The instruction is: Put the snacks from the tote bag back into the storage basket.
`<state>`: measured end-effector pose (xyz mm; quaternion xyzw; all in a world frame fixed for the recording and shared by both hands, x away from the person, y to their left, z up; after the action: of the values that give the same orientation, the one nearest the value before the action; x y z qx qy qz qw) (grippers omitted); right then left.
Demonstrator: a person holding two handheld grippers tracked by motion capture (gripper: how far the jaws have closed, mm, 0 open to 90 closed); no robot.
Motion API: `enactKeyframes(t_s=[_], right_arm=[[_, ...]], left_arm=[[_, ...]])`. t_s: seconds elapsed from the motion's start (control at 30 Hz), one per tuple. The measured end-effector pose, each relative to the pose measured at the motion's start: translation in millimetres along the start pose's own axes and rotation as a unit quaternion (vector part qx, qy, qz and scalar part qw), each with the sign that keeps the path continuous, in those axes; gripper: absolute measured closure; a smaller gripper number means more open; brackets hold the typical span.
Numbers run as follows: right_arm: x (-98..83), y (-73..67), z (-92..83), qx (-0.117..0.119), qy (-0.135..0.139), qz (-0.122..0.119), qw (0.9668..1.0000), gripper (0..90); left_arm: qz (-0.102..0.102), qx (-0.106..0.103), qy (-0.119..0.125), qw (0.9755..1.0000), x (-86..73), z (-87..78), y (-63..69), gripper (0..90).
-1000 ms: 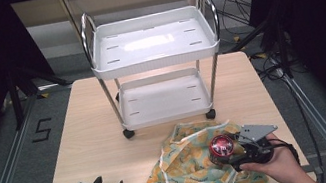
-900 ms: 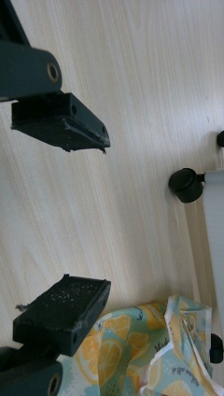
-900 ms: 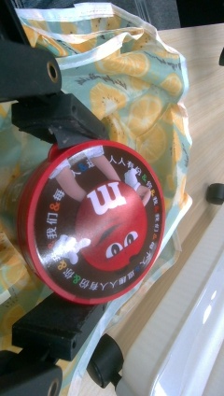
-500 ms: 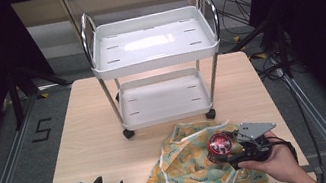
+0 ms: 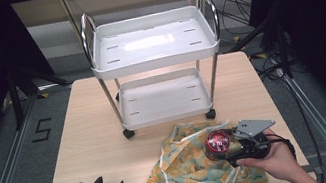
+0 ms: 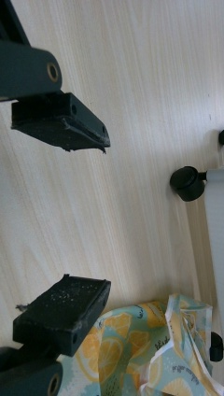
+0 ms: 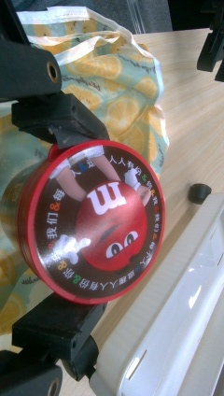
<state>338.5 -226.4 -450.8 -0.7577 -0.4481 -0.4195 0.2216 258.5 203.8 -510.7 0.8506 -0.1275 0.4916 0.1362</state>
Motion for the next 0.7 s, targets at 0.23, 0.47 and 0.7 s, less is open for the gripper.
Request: enactKeyframes(t_s=[0.23, 0.47, 0.7], right_arm=[[0.0, -1.9, 1.1, 0.0, -0.002, 0.009, 1.0, 26.0], [2.5, -0.6, 0.4, -0.002, 0.002, 0.008, 1.0, 26.0], [6.0, 2.9, 1.5, -0.002, 0.005, -0.001, 1.0, 26.0]], left_arm=[[0.001, 0.0, -0.003, 1.0, 0.0, -0.5, 0.6, 25.8], [0.003, 0.001, -0.003, 1.0, 0.1, -0.8, 0.0, 25.8], [0.005, 0.006, -0.007, 0.9999, 0.3, -1.7, -0.2, 25.7]])
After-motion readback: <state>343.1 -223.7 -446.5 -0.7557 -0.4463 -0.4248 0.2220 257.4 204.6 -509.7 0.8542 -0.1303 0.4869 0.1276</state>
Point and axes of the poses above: each handheld gripper's, and its own axes: z roughly forward along the jaws, x roughly out of its top, y roughly to its right, the point moved 2 cm from there along z, roughly forward along the jaws, and after that the axes turned 1 degree about -y, right-handed, at the moved point
